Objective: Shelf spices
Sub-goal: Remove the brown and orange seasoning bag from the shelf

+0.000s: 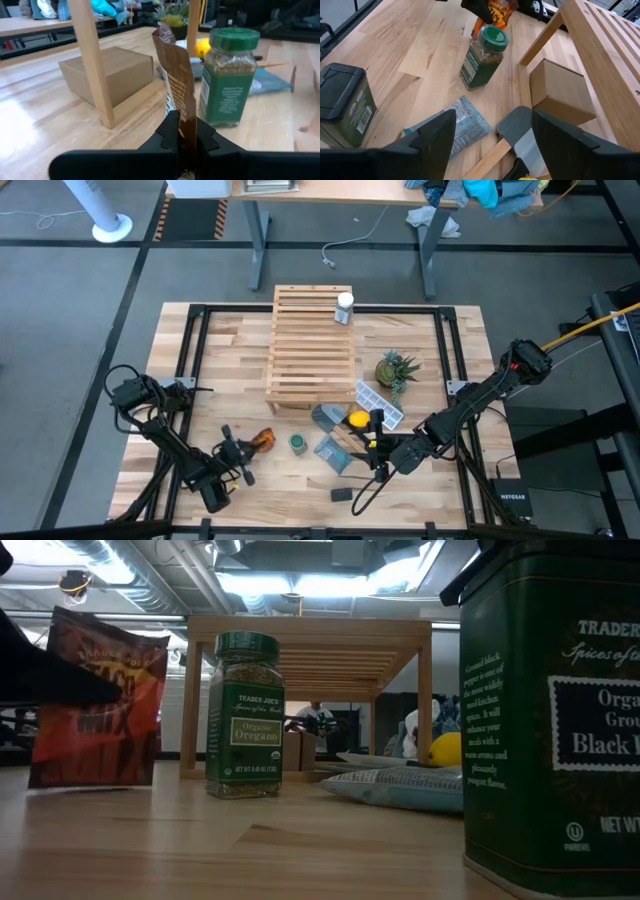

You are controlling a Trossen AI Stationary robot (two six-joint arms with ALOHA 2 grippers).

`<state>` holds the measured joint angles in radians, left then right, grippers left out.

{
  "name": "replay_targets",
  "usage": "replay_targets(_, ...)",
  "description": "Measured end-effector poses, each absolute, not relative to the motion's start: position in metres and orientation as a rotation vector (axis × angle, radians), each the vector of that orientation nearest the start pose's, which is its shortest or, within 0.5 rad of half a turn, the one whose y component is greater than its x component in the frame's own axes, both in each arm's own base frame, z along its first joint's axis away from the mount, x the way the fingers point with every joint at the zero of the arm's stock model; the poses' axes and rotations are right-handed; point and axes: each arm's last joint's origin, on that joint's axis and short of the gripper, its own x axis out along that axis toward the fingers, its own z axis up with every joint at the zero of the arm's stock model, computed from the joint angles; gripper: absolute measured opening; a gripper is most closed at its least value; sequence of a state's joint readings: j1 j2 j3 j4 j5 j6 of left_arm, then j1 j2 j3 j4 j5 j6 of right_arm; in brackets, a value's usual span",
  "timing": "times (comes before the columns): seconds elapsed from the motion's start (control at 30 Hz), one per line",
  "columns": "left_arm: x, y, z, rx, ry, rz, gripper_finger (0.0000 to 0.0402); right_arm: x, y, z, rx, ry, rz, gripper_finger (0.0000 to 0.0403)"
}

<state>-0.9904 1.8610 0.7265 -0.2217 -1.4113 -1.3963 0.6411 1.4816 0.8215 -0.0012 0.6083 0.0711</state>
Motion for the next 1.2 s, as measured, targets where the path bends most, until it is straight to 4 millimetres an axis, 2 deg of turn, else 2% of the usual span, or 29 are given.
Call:
replay_targets(0.33,0.191,-0.204,0.090,-0.150,0.193,0.582,0.0026,0.249,0.167,0.207,-0.305,0.544,0.046,0.0264)
replay_targets(0.63,0.210,-0.206,0.096,-0.052,0.300,0.541,0.0058,0.249,0.167,0.207,-0.295,0.545,0.051,0.0264)
replay_targets(1.2,0.207,-0.201,0.118,0.025,0.334,0.527,0.0138,0.249,0.167,0.207,-0.268,0.546,0.045,0.0264)
